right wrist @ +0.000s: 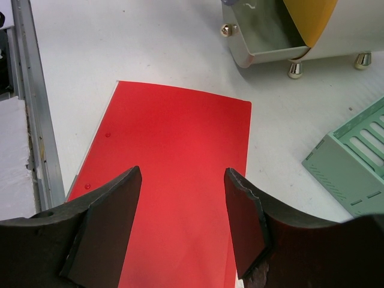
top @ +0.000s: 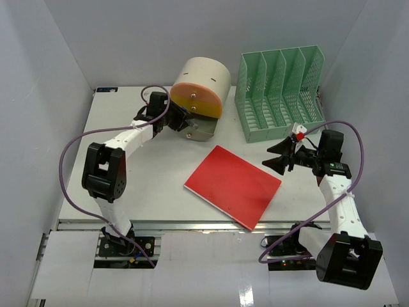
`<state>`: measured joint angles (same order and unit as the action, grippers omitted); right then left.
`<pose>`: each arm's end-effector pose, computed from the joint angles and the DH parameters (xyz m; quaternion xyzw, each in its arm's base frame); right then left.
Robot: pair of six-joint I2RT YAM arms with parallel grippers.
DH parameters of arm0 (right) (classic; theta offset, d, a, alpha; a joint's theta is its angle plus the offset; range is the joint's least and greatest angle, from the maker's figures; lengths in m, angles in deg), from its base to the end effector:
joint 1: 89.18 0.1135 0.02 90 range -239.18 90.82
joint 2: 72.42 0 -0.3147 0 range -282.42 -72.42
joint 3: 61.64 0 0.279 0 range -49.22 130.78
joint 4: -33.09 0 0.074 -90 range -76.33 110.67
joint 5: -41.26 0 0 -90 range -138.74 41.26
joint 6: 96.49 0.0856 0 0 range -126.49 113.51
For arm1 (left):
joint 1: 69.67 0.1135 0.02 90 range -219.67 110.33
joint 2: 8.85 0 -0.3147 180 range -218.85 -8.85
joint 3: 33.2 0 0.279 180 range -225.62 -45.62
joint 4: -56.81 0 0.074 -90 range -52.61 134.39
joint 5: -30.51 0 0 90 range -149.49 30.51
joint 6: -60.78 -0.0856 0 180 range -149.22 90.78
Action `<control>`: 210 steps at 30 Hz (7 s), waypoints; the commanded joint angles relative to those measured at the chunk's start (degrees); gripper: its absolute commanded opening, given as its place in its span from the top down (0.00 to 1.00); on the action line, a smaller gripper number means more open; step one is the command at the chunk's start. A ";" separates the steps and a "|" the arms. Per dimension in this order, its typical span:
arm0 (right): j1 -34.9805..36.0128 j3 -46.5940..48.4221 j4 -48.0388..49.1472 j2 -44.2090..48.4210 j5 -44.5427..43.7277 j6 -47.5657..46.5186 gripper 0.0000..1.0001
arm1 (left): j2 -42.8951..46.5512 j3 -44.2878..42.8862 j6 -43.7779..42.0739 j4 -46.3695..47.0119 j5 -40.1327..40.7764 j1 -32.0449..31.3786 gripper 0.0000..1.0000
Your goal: Organize the desk
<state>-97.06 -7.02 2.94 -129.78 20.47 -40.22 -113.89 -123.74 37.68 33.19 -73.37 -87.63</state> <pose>0.2255 0.0496 0.3085 -0.4263 0.6439 0.3266 0.5450 0.4649 -0.1723 0.2506 -0.3216 0.8344 -0.3732 0.2472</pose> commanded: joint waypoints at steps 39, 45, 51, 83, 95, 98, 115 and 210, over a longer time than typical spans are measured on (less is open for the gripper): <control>46.57 30.77 -9.35 -32.53 -38.90 -22.67 0.82 | 63.91 35.89 -46.00 0.55 4.72 7.12 0.02; 54.84 50.76 -9.24 -52.63 -52.01 -14.06 0.84 | 72.46 42.20 -51.70 -3.04 9.35 7.15 0.02; 57.35 60.35 -6.19 -64.37 -62.99 -7.18 0.79 | 72.63 42.02 -52.73 -3.43 11.64 7.15 0.02; 50.42 60.69 13.27 -72.36 -82.23 -9.59 0.32 | 71.52 43.11 -51.55 -1.91 10.17 7.29 0.02; 47.72 35.44 -7.97 -33.41 -33.78 -12.63 0.27 | 67.01 47.19 -35.18 1.89 -6.42 7.24 0.03; 43.33 28.10 -7.94 -24.41 -28.23 -9.57 0.27 | 65.86 49.80 -24.52 2.32 -14.61 7.12 0.08; 7.70 3.46 -8.00 0.48 -2.98 -6.63 0.26 | 54.37 54.54 21.93 -0.73 16.04 -32.31 0.08; 31.82 1.75 13.77 -36.24 -65.61 15.19 0.78 | 18.51 62.30 8.41 52.96 41.48 -42.42 0.30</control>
<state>-66.64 -5.11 22.66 -164.33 -49.20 -25.18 -94.14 -60.32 47.56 86.29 -33.63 -129.90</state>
